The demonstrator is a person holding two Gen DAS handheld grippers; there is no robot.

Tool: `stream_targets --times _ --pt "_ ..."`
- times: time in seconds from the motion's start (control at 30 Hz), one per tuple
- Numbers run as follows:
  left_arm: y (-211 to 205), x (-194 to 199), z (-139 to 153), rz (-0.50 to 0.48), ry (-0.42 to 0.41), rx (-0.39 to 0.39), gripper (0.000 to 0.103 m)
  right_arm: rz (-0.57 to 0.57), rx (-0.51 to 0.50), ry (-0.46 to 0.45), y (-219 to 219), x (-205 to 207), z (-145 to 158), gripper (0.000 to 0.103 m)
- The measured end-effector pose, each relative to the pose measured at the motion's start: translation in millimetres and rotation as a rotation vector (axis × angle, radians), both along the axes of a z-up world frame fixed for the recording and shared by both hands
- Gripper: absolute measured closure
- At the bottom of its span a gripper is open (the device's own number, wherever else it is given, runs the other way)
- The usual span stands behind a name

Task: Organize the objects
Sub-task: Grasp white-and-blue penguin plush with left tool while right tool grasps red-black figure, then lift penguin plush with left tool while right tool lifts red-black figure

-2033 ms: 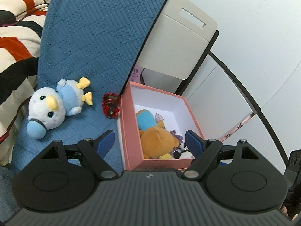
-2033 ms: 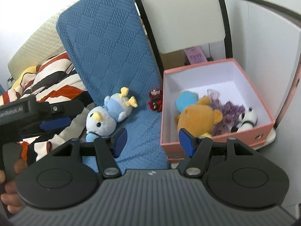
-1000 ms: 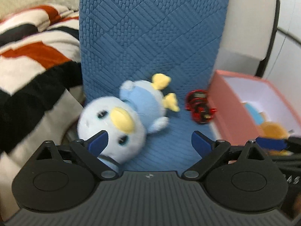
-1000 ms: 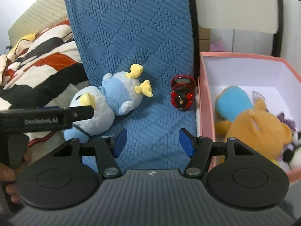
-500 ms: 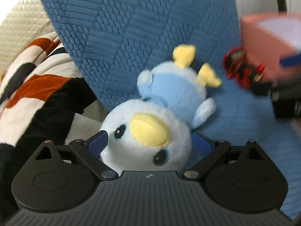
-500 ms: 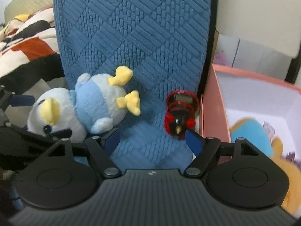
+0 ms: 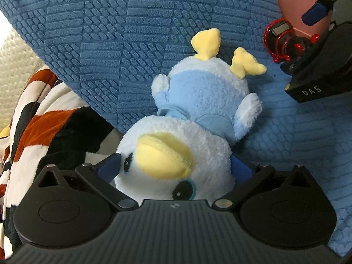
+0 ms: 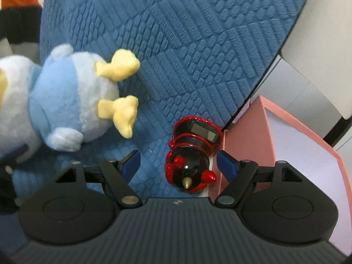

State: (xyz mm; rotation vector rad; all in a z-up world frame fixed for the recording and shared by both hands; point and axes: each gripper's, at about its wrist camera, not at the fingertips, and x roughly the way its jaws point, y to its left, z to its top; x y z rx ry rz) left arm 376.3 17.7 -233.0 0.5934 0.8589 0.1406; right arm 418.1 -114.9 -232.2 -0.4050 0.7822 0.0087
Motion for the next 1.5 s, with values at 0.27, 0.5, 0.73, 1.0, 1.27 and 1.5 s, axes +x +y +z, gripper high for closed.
stream_targets --times 0.27,0.5,0.73,1.0,1.27,1.5 --pt "6 17 -5 -0.006 0.009 0.021 0.000 0.014 -0.123 0.024 7 13 -21 0.026" --pt "7 29 -14 -0.006 -0.005 0.065 0.000 0.010 -0.153 0.085 8 19 -38 0.028" --pt "11 34 -13 0.017 -0.019 0.048 0.000 -0.014 -0.175 0.089 6 20 -48 0.042" --pt "14 22 2 0.064 -0.029 -0.037 0.006 -0.023 -0.054 0.073 0 7 -22 0.042" --pt "20 -6 24 0.119 -0.012 -0.198 0.008 0.006 0.084 0.085 -8 -14 13 0.043" --pt "28 -35 38 0.183 0.004 -0.319 0.010 0.037 0.214 0.144 -11 -25 16 0.042"
